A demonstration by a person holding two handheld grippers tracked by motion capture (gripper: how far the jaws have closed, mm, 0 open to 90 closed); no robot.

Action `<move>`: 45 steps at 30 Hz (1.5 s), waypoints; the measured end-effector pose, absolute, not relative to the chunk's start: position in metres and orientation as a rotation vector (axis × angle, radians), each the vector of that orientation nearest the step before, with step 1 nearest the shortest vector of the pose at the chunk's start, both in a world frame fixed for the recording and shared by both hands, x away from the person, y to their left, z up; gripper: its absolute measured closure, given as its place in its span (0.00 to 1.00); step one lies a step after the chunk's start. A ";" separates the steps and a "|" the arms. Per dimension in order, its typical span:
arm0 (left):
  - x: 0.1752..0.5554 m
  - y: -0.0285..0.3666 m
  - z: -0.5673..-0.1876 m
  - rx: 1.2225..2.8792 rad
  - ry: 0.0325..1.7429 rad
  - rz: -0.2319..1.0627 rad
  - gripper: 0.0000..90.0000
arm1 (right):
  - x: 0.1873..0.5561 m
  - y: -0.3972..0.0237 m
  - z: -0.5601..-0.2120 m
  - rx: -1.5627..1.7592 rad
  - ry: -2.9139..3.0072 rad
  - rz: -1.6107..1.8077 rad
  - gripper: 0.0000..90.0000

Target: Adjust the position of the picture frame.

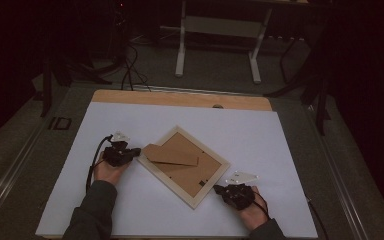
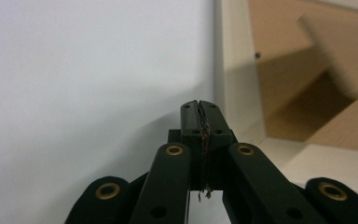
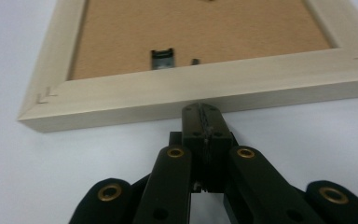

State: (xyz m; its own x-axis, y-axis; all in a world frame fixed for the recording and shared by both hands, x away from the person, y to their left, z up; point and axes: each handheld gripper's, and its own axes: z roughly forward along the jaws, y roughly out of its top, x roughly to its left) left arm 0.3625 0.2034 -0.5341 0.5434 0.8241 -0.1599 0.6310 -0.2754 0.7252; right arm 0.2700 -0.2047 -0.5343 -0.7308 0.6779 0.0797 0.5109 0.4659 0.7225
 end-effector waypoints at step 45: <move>0.324 0.192 -0.540 1.970 1.227 0.288 1.00 | 0.316 -0.210 -0.532 1.225 2.397 1.074 1.00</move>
